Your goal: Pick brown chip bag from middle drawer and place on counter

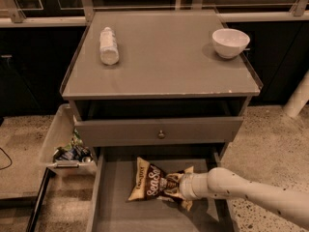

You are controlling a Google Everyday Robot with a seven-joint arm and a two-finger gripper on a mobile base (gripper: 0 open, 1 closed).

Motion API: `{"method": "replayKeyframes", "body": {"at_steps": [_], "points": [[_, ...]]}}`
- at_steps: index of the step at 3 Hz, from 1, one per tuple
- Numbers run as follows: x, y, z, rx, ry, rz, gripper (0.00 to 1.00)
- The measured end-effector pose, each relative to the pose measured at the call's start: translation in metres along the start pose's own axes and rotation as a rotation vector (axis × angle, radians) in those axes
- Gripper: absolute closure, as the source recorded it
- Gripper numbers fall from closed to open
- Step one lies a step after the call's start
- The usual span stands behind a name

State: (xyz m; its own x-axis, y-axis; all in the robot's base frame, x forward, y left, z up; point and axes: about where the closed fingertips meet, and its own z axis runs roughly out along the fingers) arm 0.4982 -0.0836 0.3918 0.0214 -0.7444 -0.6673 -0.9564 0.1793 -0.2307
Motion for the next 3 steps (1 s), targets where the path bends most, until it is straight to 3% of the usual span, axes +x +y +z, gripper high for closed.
{"method": "replayKeyframes", "body": {"at_steps": [2,3], "points": [[-0.002,0.001,-0.003,-0.011,-0.022,0.014,1.00],[-0.018,0.002,-0.031,-0.028,-0.042,0.016,1.00]]}}
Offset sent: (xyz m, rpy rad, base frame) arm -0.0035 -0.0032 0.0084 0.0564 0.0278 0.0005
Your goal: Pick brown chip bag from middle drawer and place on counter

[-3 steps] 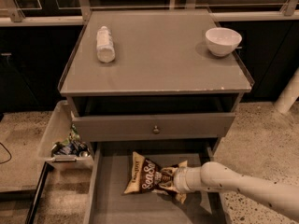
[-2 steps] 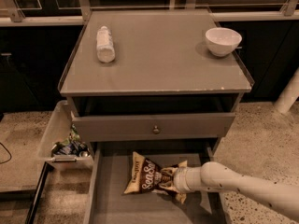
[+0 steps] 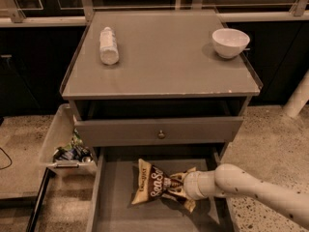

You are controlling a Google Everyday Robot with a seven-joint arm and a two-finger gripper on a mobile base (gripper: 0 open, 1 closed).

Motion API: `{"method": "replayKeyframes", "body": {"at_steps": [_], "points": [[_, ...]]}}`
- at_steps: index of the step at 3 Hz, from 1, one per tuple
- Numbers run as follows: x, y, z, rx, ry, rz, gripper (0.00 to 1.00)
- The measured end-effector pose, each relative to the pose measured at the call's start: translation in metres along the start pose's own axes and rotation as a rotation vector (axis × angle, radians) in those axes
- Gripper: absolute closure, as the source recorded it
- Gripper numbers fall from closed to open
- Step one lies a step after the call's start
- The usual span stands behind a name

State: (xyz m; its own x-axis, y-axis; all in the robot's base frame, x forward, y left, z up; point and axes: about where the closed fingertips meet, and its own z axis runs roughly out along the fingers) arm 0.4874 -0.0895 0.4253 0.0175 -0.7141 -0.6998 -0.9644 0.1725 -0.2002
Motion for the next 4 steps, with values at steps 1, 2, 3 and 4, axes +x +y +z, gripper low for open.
{"method": "replayKeyframes", "body": {"at_steps": [1,2,3,4], "points": [[-0.037,-0.006,-0.053,-0.001,-0.014,-0.033,1.00],[-0.073,-0.016,-0.102,0.020,0.016,-0.081,1.00],[-0.075,-0.013,-0.100,0.013,0.016,-0.086,1.00],[-0.095,-0.008,-0.121,0.029,-0.001,-0.140,1.00]]}}
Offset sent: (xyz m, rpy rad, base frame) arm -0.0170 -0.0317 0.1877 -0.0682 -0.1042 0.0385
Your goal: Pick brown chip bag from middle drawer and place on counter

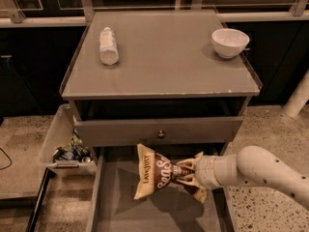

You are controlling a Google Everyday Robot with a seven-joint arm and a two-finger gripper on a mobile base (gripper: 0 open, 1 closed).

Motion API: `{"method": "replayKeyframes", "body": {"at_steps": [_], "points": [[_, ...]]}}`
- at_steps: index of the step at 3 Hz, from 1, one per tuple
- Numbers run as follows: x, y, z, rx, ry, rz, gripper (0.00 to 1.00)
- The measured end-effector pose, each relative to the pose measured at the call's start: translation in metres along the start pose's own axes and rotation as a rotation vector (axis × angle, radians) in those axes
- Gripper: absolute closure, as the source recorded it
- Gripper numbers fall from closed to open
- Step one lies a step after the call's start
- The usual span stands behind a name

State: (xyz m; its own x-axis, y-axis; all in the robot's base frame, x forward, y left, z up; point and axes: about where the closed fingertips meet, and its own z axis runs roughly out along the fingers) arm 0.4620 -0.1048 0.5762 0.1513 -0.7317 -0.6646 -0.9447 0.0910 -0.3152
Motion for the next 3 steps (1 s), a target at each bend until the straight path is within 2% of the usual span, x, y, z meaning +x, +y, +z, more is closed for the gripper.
{"method": "replayKeyframes", "body": {"at_steps": [2,3], "points": [[-0.075,-0.008,-0.083,0.057,-0.029,-0.168,1.00],[-0.118,-0.024,-0.128,0.067,-0.036,-0.237,1.00]]}}
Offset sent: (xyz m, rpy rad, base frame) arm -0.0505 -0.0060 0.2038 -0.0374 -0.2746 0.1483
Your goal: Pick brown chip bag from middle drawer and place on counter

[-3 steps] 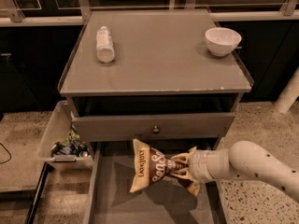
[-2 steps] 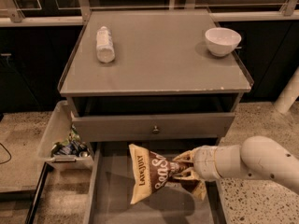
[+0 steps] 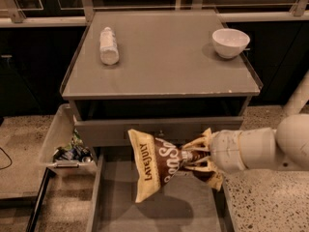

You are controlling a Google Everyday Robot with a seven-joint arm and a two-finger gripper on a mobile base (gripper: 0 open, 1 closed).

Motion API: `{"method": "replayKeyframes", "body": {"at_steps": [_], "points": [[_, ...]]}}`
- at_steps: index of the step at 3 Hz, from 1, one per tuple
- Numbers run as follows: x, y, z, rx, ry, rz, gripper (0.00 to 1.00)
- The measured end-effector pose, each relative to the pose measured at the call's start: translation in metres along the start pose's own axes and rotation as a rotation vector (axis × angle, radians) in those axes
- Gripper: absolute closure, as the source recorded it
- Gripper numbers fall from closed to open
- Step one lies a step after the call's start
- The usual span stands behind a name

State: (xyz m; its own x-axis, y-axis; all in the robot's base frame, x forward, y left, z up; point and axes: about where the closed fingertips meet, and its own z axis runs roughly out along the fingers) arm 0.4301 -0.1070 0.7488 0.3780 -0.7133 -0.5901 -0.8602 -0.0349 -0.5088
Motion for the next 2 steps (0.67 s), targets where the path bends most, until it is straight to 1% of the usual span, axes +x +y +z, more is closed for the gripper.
{"method": "replayKeyframes", "body": {"at_steps": [1,2], "points": [[-0.0357,-0.0503,-0.0571,0.096,-0.012,-0.075,1.00],[-0.0357,-0.0503,-0.0571,0.096,-0.012,-0.075,1.00]]}}
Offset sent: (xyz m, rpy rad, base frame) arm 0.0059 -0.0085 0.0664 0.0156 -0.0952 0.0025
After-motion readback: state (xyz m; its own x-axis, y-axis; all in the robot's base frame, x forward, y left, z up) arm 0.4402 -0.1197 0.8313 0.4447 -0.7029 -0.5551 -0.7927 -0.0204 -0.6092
